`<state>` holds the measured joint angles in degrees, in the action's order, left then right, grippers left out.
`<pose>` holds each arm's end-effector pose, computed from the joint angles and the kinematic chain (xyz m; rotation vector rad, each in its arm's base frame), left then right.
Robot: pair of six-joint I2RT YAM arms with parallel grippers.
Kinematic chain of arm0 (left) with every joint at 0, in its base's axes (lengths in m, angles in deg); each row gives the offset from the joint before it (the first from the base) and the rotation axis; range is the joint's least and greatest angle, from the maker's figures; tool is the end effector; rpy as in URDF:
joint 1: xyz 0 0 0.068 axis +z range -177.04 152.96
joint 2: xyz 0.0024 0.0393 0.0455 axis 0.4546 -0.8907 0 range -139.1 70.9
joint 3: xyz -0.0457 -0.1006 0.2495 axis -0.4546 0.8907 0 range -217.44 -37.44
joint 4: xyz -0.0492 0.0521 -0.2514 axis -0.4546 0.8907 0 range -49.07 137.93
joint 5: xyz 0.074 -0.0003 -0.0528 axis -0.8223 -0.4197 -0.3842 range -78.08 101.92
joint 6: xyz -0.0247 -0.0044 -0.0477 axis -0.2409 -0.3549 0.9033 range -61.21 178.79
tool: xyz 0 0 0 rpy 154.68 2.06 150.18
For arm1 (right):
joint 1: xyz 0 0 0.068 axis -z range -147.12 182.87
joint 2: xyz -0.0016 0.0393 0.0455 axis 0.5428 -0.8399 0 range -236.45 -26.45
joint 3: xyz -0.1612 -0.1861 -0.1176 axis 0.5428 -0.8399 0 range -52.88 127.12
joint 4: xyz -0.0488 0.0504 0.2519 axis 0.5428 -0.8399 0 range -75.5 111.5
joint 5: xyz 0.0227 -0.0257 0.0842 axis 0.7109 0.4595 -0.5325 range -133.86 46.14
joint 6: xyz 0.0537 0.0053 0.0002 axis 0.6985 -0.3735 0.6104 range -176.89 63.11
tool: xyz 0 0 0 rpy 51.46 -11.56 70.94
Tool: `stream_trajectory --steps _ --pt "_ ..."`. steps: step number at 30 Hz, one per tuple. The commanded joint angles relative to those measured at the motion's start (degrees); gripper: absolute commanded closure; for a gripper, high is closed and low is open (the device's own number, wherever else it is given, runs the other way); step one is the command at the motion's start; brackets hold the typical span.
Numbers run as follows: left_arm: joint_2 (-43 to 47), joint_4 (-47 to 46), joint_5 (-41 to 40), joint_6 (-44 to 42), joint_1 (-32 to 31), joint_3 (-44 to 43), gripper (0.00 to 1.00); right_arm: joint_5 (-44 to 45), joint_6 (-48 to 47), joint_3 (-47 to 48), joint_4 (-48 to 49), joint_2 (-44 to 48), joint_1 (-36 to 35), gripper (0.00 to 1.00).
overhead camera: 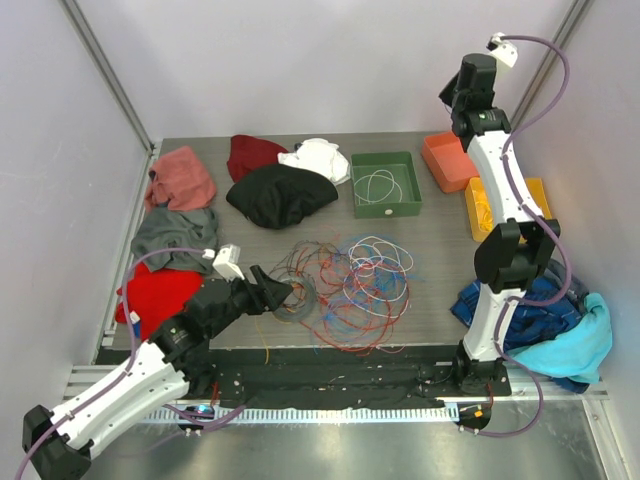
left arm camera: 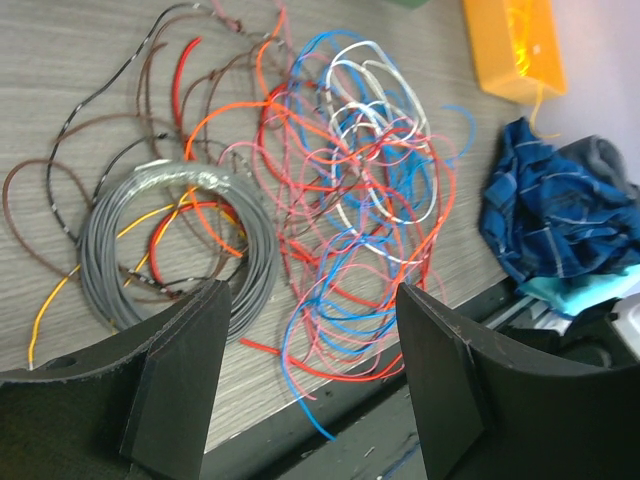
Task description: Untangle the cables
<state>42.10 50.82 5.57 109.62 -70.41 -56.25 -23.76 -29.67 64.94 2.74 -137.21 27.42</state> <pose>0.1067 -0.0955 0.2200 -0.2125 2.0355 -0.9742 0.4537 0.0310 0.4283 0.5769 1.6666 0.1030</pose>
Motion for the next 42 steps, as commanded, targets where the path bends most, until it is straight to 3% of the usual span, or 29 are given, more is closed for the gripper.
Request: stream_trajectory --steps 1,11,18,24,28,29,31,36,42 --pt "-0.65 0.57 -0.50 0.50 -0.13 0.18 0.29 -3.66 2.04 1.54 6.89 -3.84 2.99 0.99" --pt "-5.64 -0.92 -1.65 1.20 -0.13 0.53 0.29 -7.17 4.59 0.83 12.61 -13.68 8.26 0.99" --pt "-10.83 -4.17 -0.24 1.64 -0.13 0.00 0.29 -8.14 4.86 -3.74 16.21 -12.99 8.70 0.99" --pt "-9.97 -3.91 0.02 1.55 -0.13 0.26 0.30 -9.20 5.12 -4.00 15.95 -13.96 9.76 0.99" --pt "-8.56 -3.48 -0.68 1.64 -0.13 0.79 0.30 -9.38 6.00 -4.35 15.07 -14.84 10.55 0.46" --pt "-8.47 -3.47 -0.68 1.73 -0.04 0.88 0.30 -9.20 6.26 -4.70 14.72 -14.66 10.55 0.41" --pt "-8.73 -3.56 -0.51 1.73 -0.13 0.79 0.30 -9.20 6.79 -4.97 14.55 -13.79 10.55 0.37" --pt "-9.35 -4.18 0.46 2.08 -0.04 0.53 0.30 -11.22 10.12 -5.93 13.05 -9.75 10.29 0.35" --pt "-7.42 -3.92 1.95 2.96 -0.13 1.14 0.30 -7.63 9.61 -6.29 4.98 -8.24 9.76 0.33"
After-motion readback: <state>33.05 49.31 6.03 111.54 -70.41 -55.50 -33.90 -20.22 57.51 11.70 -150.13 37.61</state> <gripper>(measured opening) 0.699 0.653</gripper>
